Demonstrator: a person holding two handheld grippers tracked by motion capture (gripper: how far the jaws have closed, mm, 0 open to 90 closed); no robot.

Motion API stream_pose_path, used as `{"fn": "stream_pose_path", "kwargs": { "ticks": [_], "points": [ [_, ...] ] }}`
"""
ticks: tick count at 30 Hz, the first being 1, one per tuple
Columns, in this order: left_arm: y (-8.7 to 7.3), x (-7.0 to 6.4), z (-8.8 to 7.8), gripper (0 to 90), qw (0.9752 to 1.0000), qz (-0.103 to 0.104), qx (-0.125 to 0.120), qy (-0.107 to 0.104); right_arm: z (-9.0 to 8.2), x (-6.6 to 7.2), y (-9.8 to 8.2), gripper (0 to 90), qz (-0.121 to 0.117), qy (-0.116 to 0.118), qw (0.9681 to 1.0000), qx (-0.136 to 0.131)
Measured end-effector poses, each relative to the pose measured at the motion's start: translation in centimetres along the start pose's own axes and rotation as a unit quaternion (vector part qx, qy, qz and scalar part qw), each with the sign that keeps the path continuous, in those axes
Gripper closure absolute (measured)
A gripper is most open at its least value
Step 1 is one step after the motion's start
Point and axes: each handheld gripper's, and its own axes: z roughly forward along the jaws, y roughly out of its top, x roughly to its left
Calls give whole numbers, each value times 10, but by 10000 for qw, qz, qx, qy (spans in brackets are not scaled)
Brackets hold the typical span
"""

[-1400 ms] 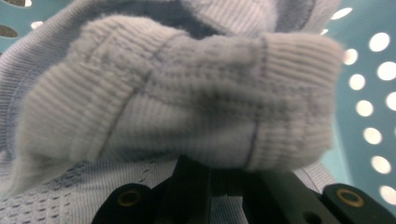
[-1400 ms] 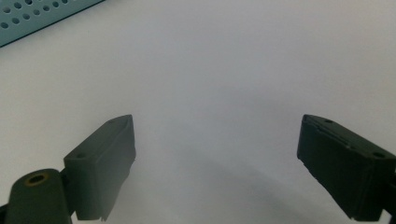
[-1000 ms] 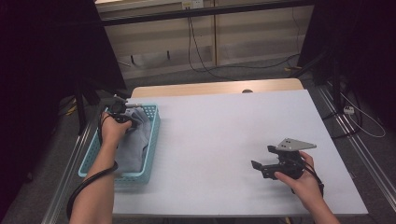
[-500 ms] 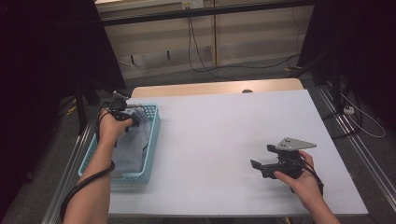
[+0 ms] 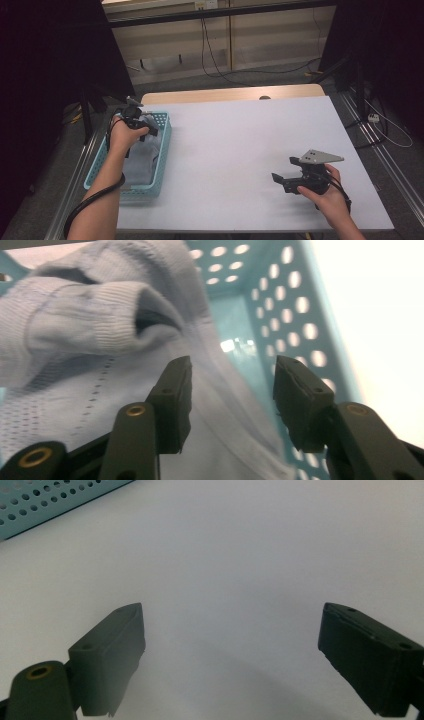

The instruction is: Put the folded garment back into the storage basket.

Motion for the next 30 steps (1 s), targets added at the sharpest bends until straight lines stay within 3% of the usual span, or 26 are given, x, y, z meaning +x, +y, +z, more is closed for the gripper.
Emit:
{"fn": "stream_pose_path", "kwargs": {
  "ticks": [13, 30],
  "points": [
    [-2, -25, -18, 366, 9994, 273, -29, -230, -3, -5, 1, 116, 98, -10, 9999, -87],
    [-4, -66, -33, 271, 9949, 683, -172, -720, -4, -6, 1, 116, 129, 8, 9999, -87]
  ]
}}
